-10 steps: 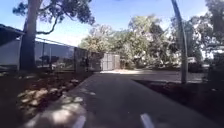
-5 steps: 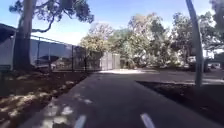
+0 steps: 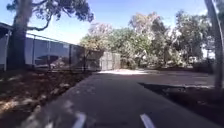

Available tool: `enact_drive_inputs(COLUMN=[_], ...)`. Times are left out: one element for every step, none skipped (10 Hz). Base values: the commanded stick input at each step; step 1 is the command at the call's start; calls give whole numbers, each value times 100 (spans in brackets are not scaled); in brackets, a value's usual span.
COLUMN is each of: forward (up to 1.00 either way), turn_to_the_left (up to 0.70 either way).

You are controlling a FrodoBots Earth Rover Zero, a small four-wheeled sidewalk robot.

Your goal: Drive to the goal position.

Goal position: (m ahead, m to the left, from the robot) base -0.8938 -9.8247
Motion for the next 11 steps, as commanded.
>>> enact_drive_inputs(forward=[0,0,0,0,0,0,0,0,0,100,100], turn_to_the_left=[0,0,0,0,0,0,0,0,0,0,0])
